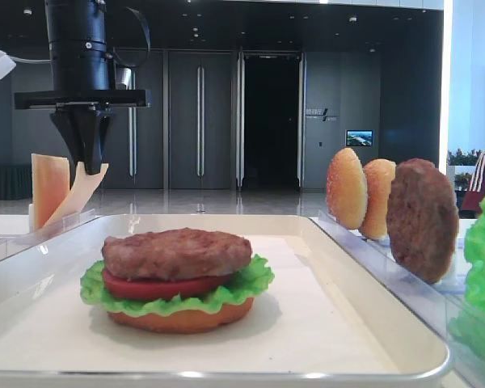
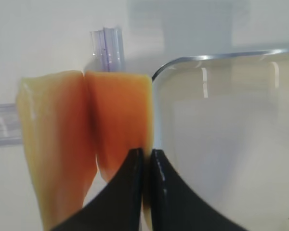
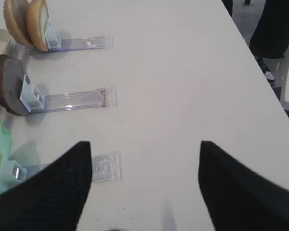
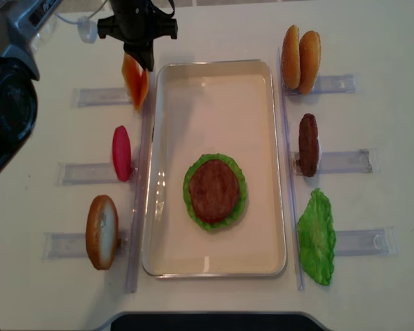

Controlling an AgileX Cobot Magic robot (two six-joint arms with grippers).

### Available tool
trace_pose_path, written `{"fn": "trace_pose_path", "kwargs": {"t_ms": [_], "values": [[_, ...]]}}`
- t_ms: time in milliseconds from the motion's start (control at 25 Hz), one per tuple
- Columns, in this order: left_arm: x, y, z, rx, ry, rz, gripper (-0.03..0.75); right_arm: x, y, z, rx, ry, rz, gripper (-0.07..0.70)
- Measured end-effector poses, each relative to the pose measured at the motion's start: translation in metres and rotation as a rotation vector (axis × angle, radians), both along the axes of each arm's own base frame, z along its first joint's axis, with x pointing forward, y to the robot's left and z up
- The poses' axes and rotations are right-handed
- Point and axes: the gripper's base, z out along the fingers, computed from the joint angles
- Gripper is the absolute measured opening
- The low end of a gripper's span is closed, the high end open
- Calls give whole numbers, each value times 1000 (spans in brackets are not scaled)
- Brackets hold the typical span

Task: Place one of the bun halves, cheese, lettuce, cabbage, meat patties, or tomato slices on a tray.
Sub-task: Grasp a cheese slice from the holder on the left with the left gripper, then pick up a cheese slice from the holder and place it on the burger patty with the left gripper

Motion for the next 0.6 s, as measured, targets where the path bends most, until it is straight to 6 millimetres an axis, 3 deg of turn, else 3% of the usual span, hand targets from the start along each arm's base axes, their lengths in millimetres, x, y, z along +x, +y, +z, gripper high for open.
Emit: {"fn": "trace_pose_path", "kwargs": {"t_ms": [440, 600], "values": [[-22, -10, 61, -180, -79, -36, 15, 0, 0, 0, 0, 0, 0, 477], [-41, -14, 69, -267, -44, -105, 15, 0, 0, 0, 0, 0, 0, 474]]}}
